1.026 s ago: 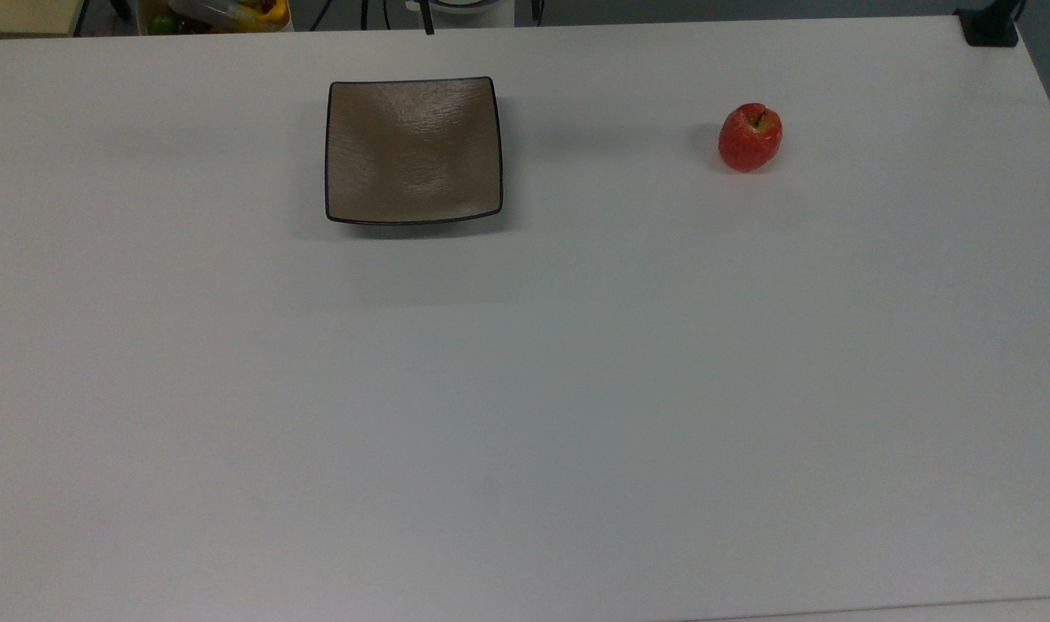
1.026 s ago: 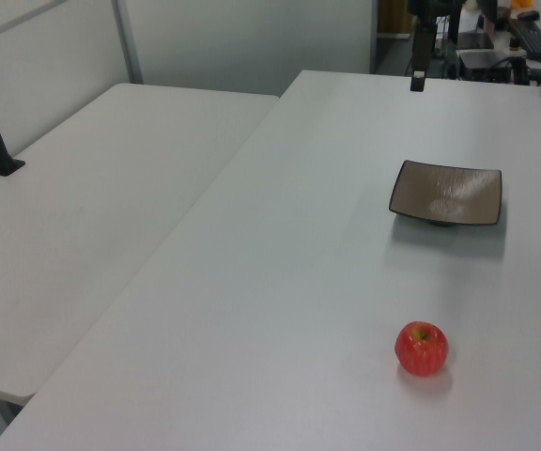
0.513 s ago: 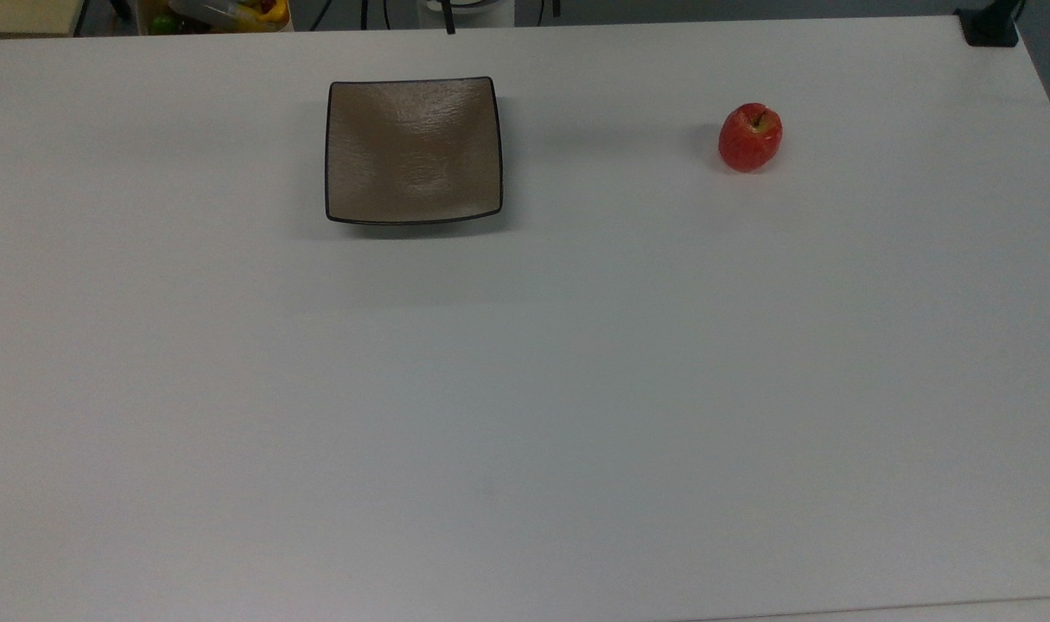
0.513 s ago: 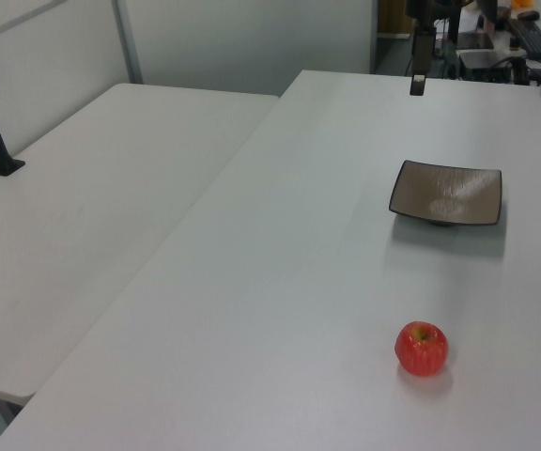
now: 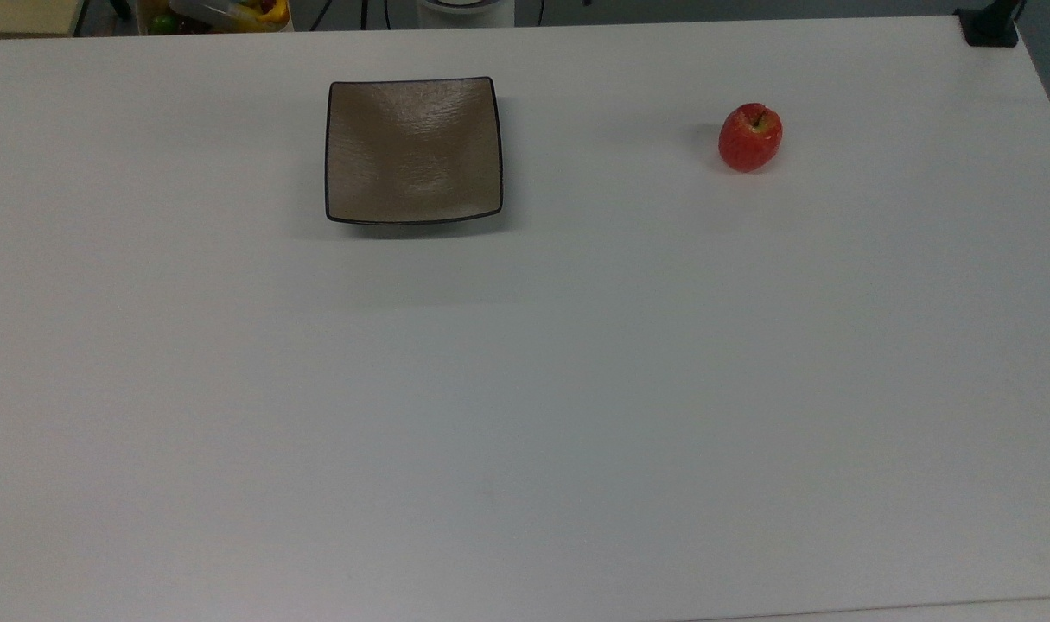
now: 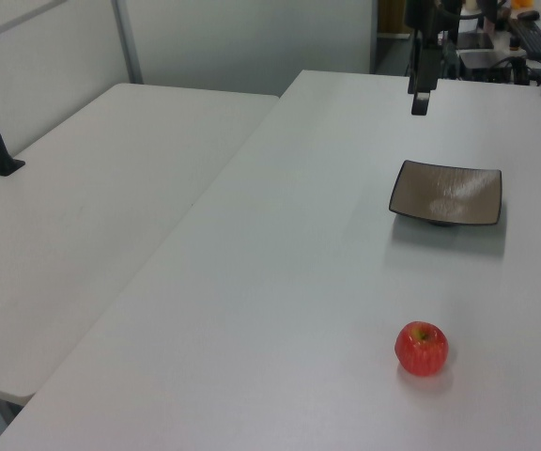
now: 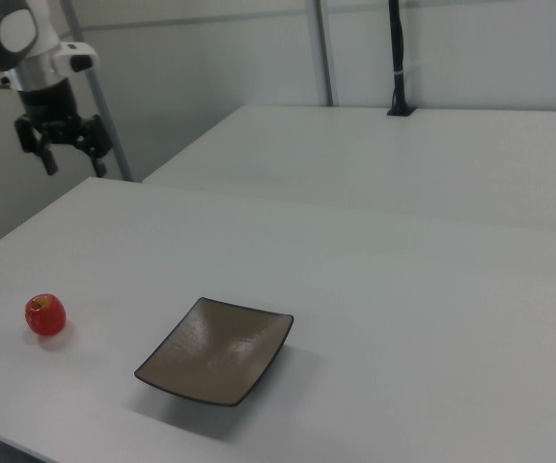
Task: Apples placed on a ceramic plate
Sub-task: 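Move the open gripper from above the plate toward the red apple, then lower the gripper over the red apple and close on it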
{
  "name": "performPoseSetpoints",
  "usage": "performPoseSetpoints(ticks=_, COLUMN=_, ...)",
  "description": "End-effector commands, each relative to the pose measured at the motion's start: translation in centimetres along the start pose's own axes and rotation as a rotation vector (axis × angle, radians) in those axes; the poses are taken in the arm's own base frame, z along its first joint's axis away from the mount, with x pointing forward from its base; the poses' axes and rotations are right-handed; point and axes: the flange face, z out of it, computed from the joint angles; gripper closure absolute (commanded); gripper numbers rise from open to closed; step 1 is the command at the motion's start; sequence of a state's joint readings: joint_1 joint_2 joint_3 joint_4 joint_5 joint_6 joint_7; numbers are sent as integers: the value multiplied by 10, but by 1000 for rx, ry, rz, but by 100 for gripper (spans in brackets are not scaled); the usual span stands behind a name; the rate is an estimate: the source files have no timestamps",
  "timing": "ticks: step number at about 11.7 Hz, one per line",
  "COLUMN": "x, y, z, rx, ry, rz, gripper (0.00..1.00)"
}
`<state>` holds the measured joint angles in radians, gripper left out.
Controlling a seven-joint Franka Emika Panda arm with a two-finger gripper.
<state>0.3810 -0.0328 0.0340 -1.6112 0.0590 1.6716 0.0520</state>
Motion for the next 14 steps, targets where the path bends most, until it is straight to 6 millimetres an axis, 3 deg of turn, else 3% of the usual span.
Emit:
performPoseSetpoints(ticks=1, x=0, y=-64, z=11, rx=20, ry=-10, rz=-9, gripper=0)
performPoseSetpoints(ticks=5, x=-1, y=-127, z=72, rx=3, ry=-111, rz=-35, gripper=0)
performPoseSetpoints(ticks=11, x=-9, y=-161, z=193, rx=-14, ry=-198, rz=-88, gripper=0)
performPoseSetpoints(ticks=13, x=-7, y=-163, z=221, rx=-13, ry=-214, rz=-90, gripper=0)
performPoseSetpoints(ticks=14, x=-15, y=-175, z=235, rx=-11, ry=-206, rz=-116, gripper=0)
